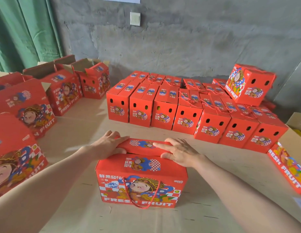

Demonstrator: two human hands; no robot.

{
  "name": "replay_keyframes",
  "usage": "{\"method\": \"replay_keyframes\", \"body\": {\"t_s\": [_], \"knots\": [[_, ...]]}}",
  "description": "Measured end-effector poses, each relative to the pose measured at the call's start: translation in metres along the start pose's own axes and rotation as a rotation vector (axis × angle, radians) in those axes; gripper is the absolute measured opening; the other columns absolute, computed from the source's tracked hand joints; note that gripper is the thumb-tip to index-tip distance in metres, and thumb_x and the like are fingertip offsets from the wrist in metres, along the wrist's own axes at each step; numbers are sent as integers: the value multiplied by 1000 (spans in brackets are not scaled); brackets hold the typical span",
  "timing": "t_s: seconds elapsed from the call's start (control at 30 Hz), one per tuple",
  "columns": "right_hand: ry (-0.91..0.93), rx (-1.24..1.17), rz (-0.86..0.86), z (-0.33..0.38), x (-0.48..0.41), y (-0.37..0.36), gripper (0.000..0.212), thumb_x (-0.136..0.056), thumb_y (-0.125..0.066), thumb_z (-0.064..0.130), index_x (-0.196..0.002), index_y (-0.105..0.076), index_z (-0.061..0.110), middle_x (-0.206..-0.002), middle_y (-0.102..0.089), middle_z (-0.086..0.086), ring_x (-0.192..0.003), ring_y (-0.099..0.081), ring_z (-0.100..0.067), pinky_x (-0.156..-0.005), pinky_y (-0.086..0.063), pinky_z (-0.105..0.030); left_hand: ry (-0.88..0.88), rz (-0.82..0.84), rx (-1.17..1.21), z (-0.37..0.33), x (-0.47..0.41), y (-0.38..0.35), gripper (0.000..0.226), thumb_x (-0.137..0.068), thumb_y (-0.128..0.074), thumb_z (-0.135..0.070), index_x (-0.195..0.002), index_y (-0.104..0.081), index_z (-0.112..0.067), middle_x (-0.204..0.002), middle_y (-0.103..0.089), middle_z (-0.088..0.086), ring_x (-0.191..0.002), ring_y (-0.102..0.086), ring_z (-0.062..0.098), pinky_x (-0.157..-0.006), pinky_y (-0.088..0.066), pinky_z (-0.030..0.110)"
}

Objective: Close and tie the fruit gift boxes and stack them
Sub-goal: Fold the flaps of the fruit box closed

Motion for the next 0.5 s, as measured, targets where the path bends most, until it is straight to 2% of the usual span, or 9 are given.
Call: {"method": "replay_keyframes", "body": {"t_s": [0.13,0.23,0.37,0.5], "knots": [[12,42,55,1,-2,-5,49,-91,-10,66,-134,13,62,-151,-23,-5,-135,-26,-28,-110,-20,-45,30,64,68,2,3,-8,68,-91,-34,-63,-149,-7,-42,-144,-21,-2,-136,-13,20,-111,-27,40],[6,55,99,-3,-2,-12,51,-99,-16,56,-142,11,56,-160,-3,-4,-145,-9,-28,-115,-8,-49,50,104,83,5,4,-15,67,-90,-29,-67,-148,-1,-47,-146,-15,-7,-140,-7,18,-111,-28,42],[8,-4,96,5,4,-22,53,-95,-11,63,-135,23,55,-155,28,1,-143,24,-21,-115,16,-45,113,85,118,6,6,-22,62,-92,-19,-65,-147,2,-46,-149,-9,-9,-142,-1,17,-114,-20,46],[31,-58,21,10,6,-27,55,-88,-6,67,-136,19,56,-153,29,10,-140,29,-15,-113,19,-41,131,29,49,7,3,-27,59,-94,-12,-62,-146,11,-46,-159,7,-7,-146,10,16,-118,-1,46]]}}
Point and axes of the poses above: each hand's wrist, its own x-axis away from the middle knuckle, its own y-axis out of the back of the hand, z = x × y, the point moved 10 cm from there along -x, towards the middle knuckle
